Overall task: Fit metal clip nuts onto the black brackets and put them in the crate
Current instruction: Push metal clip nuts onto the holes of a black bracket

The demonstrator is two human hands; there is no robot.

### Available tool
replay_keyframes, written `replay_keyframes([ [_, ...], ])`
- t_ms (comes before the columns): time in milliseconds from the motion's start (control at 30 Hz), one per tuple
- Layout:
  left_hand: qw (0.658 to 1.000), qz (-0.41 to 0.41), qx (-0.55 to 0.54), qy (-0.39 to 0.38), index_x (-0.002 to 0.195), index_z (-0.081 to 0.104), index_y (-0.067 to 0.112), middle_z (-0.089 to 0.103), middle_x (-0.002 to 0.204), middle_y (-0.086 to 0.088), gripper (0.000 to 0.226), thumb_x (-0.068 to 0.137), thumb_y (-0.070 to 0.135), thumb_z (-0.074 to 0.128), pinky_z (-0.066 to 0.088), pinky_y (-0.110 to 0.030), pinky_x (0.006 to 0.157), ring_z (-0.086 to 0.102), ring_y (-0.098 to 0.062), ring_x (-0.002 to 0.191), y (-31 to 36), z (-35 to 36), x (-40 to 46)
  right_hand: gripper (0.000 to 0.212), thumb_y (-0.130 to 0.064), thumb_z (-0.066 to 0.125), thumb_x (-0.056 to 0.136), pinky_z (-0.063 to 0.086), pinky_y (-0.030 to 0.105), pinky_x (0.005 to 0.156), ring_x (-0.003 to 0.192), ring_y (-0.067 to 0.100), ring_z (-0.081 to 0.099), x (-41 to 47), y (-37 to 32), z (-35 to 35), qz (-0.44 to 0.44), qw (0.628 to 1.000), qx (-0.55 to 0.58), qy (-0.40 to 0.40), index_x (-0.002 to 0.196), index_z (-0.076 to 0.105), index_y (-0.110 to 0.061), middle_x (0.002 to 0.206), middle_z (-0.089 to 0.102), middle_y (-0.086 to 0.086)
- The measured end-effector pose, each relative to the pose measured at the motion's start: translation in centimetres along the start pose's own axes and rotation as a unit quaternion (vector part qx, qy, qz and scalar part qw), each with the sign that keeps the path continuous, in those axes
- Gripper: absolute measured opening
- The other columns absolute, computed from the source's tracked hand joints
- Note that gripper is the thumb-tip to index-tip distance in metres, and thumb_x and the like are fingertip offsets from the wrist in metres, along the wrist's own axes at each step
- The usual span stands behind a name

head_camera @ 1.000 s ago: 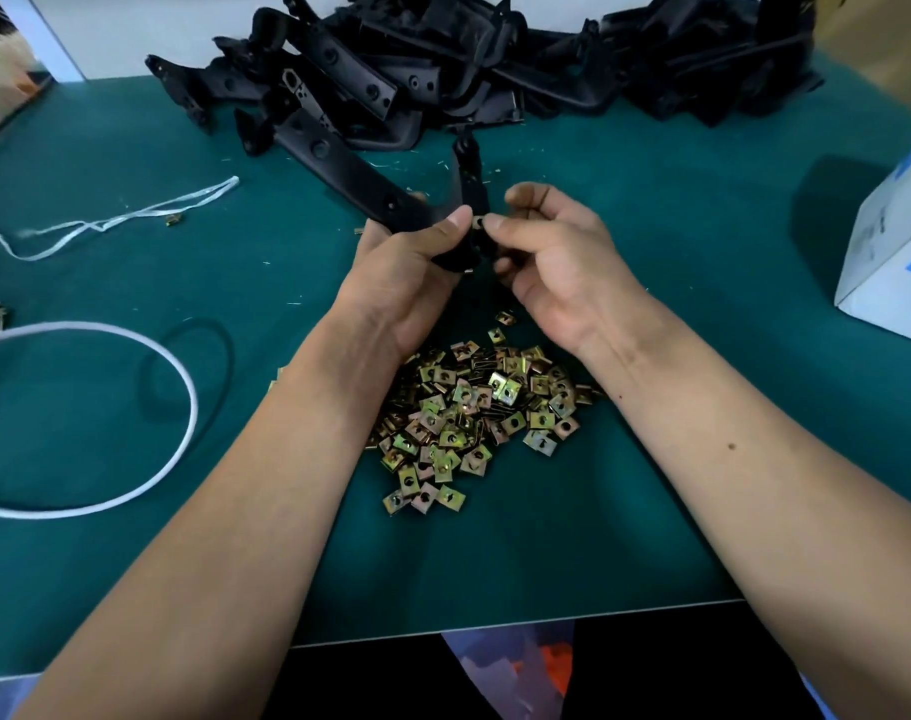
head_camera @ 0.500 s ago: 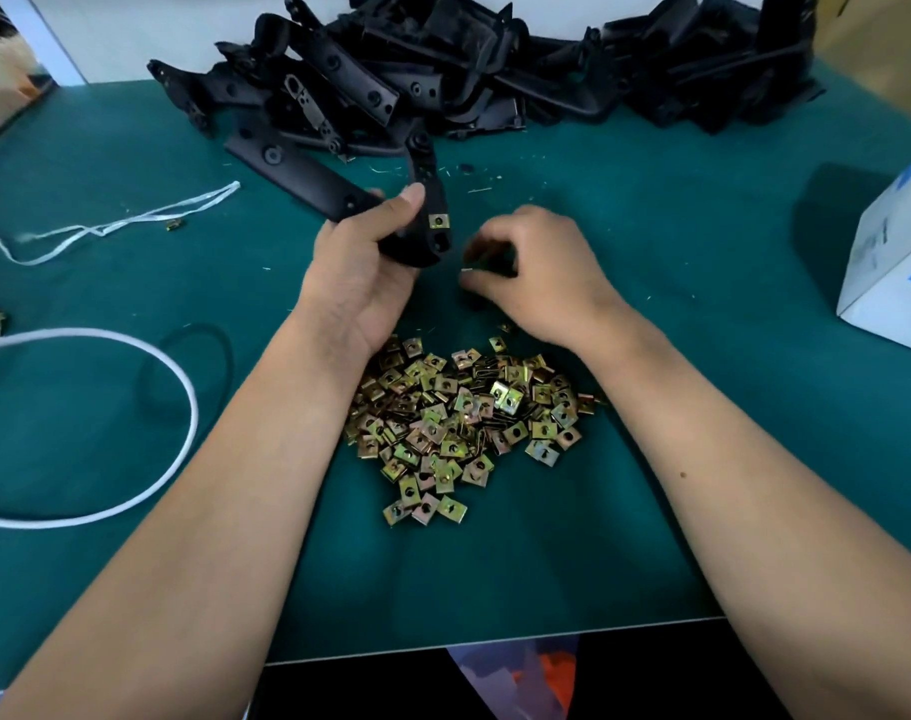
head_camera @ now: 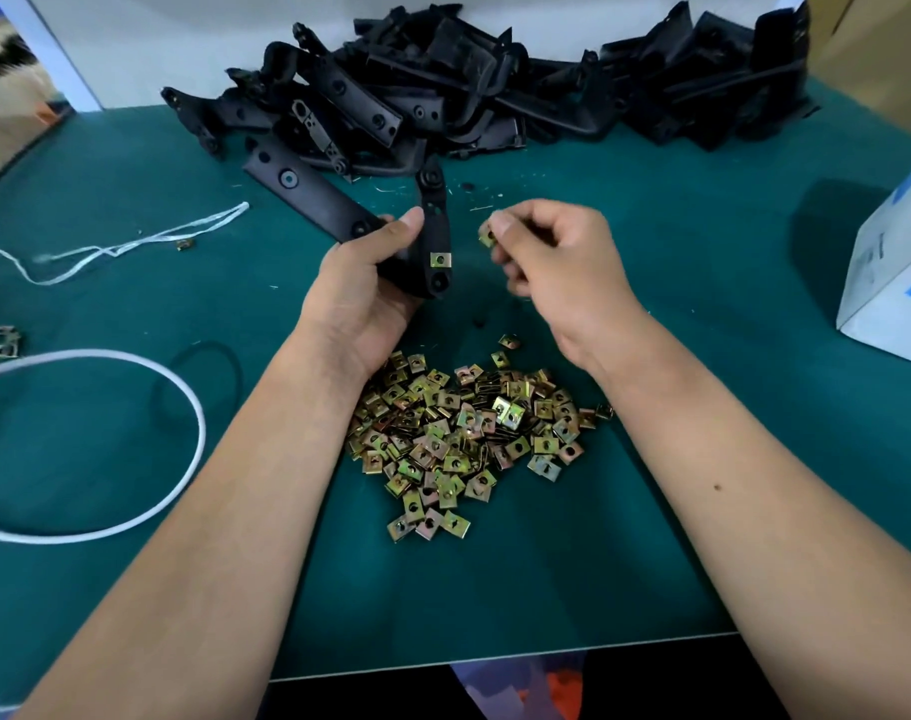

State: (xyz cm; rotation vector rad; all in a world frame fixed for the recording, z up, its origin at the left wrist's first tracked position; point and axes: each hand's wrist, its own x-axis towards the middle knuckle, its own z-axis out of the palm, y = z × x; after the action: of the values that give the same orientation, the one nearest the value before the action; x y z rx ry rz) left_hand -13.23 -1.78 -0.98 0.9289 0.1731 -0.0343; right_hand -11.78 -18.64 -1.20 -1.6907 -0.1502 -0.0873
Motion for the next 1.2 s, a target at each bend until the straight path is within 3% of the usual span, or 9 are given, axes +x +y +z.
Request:
replay_keyframes([
  [67,1.000,0.001,0.009,-0.009,0.117,0.050,0.009,0.051,0.110,-0.011,0.026,0.095,0.007,0.064,0.056,-0.028,0.063,0.060,-0.018,0.083,0.0,0.1,-0.2,0.016,-0.011,0.063,0.101,0.044,0.018,0.054,0.063,0.006,0.056,-0.2,-0.5,0.1,0.038,0.991,0.125,0.000,0.090,0.074,-0.009,0.068,0.068,-0.004],
  [167,0.999,-0.007,0.019,-0.027,0.124,0.055,0.009,0.057,0.119,-0.014,0.036,0.090,0.010,0.068,0.056,-0.031,0.074,0.061,-0.025,0.098,-0.1,0.3,-0.4,0.015,-0.008,0.063,0.101,0.047,0.019,0.055,0.062,0.007,0.058,-0.4,-0.8,0.4,0.053,0.984,0.168,-0.003,0.089,0.074,-0.007,0.070,0.071,0.002],
  [233,0.999,-0.010,0.028,-0.036,0.128,0.056,0.007,0.059,0.122,-0.017,0.042,0.088,0.012,0.069,0.056,-0.034,0.079,0.060,-0.028,0.104,-0.2,0.4,-0.5,0.015,-0.007,0.063,0.101,0.049,0.019,0.057,0.062,0.007,0.060,-0.4,-0.9,0.4,0.058,0.983,0.175,-0.002,0.091,0.074,-0.007,0.073,0.073,0.003],
  [333,0.998,-0.011,0.046,-0.049,0.130,0.058,0.001,0.063,0.120,-0.019,0.039,0.093,0.011,0.065,0.058,-0.035,0.079,0.064,-0.026,0.098,-0.2,0.5,-0.6,0.013,-0.006,0.063,0.100,0.050,0.020,0.058,0.063,0.008,0.060,-0.4,-1.1,0.4,0.066,0.982,0.176,0.000,0.092,0.073,-0.008,0.074,0.074,0.003],
  [500,0.996,-0.021,0.053,-0.066,0.120,0.062,0.002,0.067,0.110,-0.016,0.041,0.082,0.015,0.071,0.058,-0.037,0.083,0.067,-0.027,0.096,-0.4,0.7,-0.9,0.011,-0.007,0.064,0.100,0.046,0.018,0.052,0.060,0.007,0.056,-0.7,-1.4,0.6,0.092,0.976,0.199,0.002,0.093,0.073,-0.006,0.069,0.069,0.002],
  [800,0.999,-0.025,0.028,-0.035,0.135,0.054,-0.002,0.059,0.128,-0.025,0.047,0.092,0.008,0.067,0.058,-0.041,0.085,0.061,-0.033,0.108,-0.6,1.0,-0.9,0.011,-0.010,0.066,0.099,0.041,0.017,0.049,0.060,0.007,0.053,-0.7,-1.5,0.3,0.121,0.964,0.236,0.002,0.091,0.071,-0.006,0.068,0.066,0.001],
  [933,0.999,-0.022,0.027,-0.035,0.132,0.052,0.007,0.058,0.128,-0.026,0.042,0.093,0.008,0.066,0.058,-0.039,0.080,0.060,-0.034,0.108,-0.6,1.0,-0.8,0.009,-0.009,0.065,0.100,0.040,0.017,0.049,0.060,0.007,0.053,-0.6,-1.3,0.2,0.112,0.967,0.230,-0.005,0.094,0.071,-0.004,0.068,0.066,0.000],
  [1133,0.998,-0.034,0.033,-0.031,0.129,0.052,0.008,0.055,0.140,-0.030,0.037,0.095,0.006,0.065,0.048,-0.052,0.106,0.059,-0.036,0.112,-0.7,0.7,-0.5,0.011,-0.006,0.064,0.100,0.041,0.018,0.052,0.064,0.008,0.053,-0.6,-1.3,0.5,0.103,0.971,0.217,-0.007,0.093,0.072,-0.004,0.073,0.066,0.004],
  [1200,0.998,-0.036,0.035,-0.023,0.128,0.052,0.010,0.057,0.133,-0.027,0.036,0.094,0.006,0.066,0.045,-0.052,0.109,0.058,-0.035,0.111,-0.8,0.6,-0.4,0.009,-0.006,0.065,0.099,0.042,0.018,0.053,0.065,0.009,0.053,-0.6,-1.4,0.5,0.103,0.968,0.228,-0.006,0.095,0.072,-0.002,0.074,0.067,0.006],
])
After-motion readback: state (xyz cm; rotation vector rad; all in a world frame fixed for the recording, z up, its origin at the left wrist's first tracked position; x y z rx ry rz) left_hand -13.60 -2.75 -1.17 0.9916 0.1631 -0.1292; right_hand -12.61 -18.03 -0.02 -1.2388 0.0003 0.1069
